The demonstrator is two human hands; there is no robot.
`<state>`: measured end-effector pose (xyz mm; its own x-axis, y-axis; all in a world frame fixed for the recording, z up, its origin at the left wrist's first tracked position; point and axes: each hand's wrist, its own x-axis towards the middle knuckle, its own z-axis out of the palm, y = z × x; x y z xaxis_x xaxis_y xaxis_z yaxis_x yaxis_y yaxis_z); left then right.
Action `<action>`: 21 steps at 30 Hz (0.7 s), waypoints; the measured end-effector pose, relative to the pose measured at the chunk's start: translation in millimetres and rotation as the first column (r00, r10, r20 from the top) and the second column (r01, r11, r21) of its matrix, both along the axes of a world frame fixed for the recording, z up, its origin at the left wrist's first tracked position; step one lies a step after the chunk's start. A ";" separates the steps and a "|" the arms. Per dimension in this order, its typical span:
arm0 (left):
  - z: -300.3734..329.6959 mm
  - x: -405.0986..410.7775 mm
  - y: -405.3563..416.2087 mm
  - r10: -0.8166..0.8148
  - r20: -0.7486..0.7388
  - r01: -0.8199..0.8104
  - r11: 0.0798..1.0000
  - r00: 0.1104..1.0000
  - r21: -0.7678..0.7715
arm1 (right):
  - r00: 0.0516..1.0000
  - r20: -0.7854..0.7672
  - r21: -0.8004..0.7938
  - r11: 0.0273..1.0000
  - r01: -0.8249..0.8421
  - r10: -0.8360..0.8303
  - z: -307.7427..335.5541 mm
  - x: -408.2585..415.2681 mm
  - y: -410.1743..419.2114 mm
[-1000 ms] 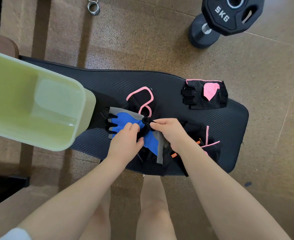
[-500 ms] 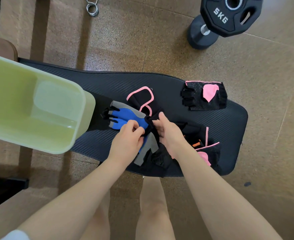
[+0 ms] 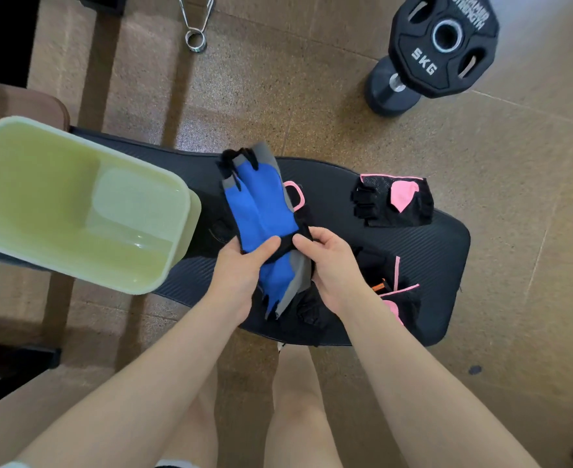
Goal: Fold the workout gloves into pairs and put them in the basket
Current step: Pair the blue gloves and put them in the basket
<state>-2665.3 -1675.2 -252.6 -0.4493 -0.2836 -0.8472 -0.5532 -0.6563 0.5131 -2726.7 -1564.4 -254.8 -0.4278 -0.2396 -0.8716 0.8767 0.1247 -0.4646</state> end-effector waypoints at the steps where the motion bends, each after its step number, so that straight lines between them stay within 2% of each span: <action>1: 4.3 -2.6 -4.5 0.000 0.005 0.001 0.999 1.000 -0.032 | 1.000 -0.022 0.083 0.996 -0.015 0.017 7.0 -3.3 -2.1; 3: 14.3 -7.2 -14.7 -0.013 0.007 0.013 0.999 1.000 -0.045 | 0.999 -0.040 0.144 0.990 -0.010 0.016 17.0 -11.7 -0.7; 6: 32.5 -13.8 -31.1 -0.095 -0.024 0.095 0.995 0.995 -0.008 | 0.994 0.020 -0.064 0.992 0.106 -0.105 35.3 -27.0 5.2; 8: 46.6 -18.3 -40.8 -0.134 -0.044 0.133 0.991 0.990 -0.026 | 0.998 -0.003 -0.114 0.992 0.060 -0.060 46.2 -35.0 4.5; 10: 57.7 -22.3 -48.8 -0.197 -0.008 0.193 0.968 0.980 -0.161 | 0.989 -0.137 0.065 0.997 -0.045 0.053 53.3 -40.1 -1.3; 12: 65.5 -24.8 -53.1 -0.253 0.049 0.256 0.920 0.966 -0.295 | 0.940 -0.291 0.273 0.957 -0.097 0.179 59.0 -41.3 -8.2; 14: 70.7 -28.2 -52.0 -0.267 0.081 0.277 0.882 0.960 -0.381 | 0.835 -0.457 0.424 0.900 -0.099 0.307 68.8 -40.9 -18.2; 16: 73.1 -32.1 -48.0 -0.263 0.095 0.278 0.860 0.960 -0.427 | 0.709 -0.572 0.478 0.870 -0.121 0.413 81.6 -34.3 -30.6; 18: 74.3 -35.1 -43.8 -0.217 0.073 0.228 0.889 0.973 -0.396 | 0.626 -0.613 0.489 0.854 -0.179 0.482 86.0 -25.2 -41.7; 21: 73.2 -35.0 -43.2 -0.157 0.003 0.154 0.964 0.988 -0.217 | 0.585 -0.588 0.510 0.817 -0.268 0.559 78.6 -16.6 -48.7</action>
<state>-2700.4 -1718.3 -179.4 -0.5142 -0.3850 -0.7664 -0.6310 -0.4354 0.6421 -2743.3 -1613.1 -176.2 -0.8535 -0.3120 -0.4174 0.1235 0.6571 -0.7436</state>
